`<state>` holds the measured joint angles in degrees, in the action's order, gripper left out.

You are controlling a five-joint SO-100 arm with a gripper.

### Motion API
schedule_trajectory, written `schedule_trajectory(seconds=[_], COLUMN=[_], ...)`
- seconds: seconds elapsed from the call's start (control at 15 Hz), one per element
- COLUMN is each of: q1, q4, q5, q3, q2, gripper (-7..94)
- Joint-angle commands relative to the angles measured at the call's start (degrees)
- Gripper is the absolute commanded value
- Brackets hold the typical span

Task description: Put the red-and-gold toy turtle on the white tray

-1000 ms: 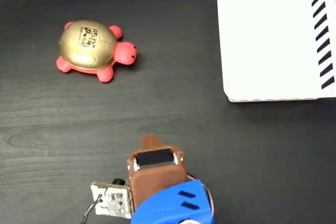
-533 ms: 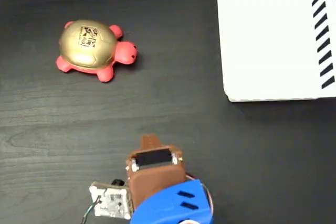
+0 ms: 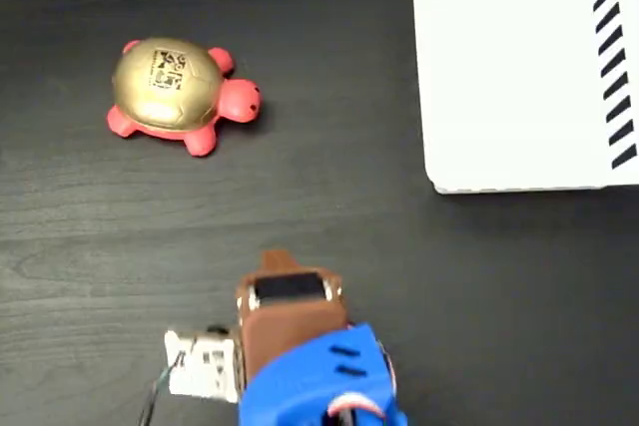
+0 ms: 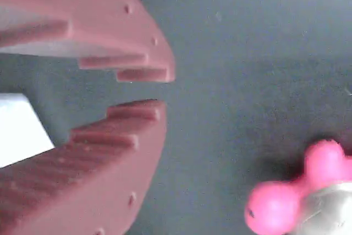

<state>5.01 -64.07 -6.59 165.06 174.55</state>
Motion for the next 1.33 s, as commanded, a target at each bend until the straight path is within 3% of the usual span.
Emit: schedule_trajectory(seconds=[0.0, 0.2, 0.47, 0.87, 1.07, 1.27], q1=[1.2, 2.0, 1.9, 4.8, 7.8, 9.4], q4=[2.0, 0.4, -4.7, -9.9, -16.2, -20.1], q5=[-2.2, -7.6, -8.8, -10.2, -11.4, -14.9], q3=[-14.0, -34.1, -61.5, -86.8, -94.7, -98.0], q2=[-11.1, -35.5, -64.5, -91.6, -97.4, -99.2], gripper=[0, 0, 0, 0, 31, 47])
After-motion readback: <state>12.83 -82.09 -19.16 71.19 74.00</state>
